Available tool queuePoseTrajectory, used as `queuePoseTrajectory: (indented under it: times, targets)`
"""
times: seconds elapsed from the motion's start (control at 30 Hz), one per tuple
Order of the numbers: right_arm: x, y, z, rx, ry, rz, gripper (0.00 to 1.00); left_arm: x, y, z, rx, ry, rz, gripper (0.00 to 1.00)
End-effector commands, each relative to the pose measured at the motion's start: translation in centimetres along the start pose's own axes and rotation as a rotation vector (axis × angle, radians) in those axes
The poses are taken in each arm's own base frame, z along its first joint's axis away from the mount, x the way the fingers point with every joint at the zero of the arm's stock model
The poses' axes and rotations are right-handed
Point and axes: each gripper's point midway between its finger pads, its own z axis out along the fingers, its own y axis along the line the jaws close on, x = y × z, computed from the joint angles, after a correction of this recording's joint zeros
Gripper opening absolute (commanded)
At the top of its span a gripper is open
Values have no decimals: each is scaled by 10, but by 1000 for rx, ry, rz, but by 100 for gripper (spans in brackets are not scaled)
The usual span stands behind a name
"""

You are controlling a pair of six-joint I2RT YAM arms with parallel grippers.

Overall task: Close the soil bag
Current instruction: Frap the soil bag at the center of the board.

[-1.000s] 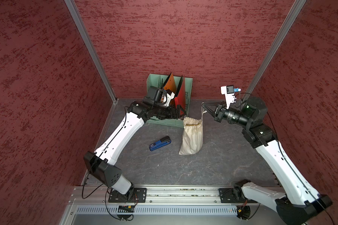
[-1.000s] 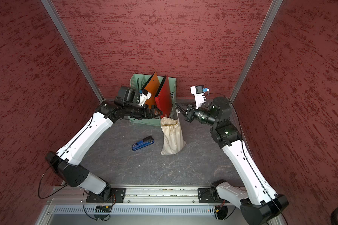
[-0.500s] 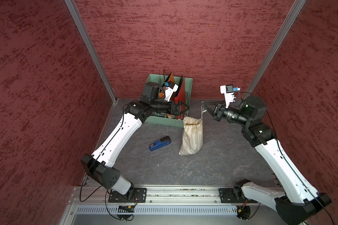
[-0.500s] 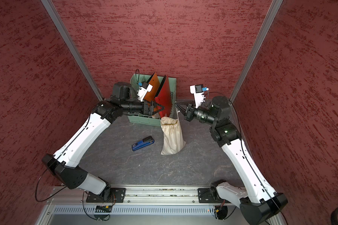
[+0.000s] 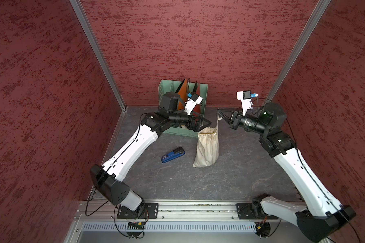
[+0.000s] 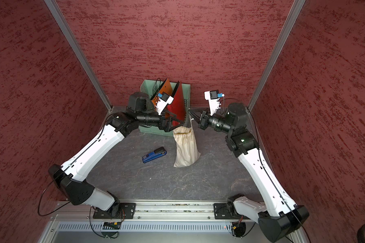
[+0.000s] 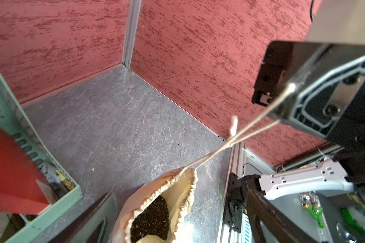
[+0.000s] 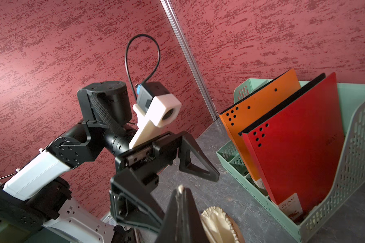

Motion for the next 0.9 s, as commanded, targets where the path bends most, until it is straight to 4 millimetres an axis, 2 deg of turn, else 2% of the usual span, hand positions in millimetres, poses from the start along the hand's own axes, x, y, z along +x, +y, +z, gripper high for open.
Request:
queuePoseTrajectory:
  times: [0.0,0.17,0.33,0.53,0.87]
  targets:
    - [-28,23,-4,-53,-73,-64,0,0,-8,9,17,-24,186,99]
    - [-30,25,-5,-60,-79,-61,0,3,-4,29,24,-9,254,94]
    - [-31,26,-5,-64,-80,-59,0,-4,-6,39,45,-31,280,89]
    - [-33,27,-4,-67,-81,-62,0,0,-8,52,67,-8,283,86]
    - [-34,27,-5,-59,-82,-65,0,0,-19,65,122,2,282,62]
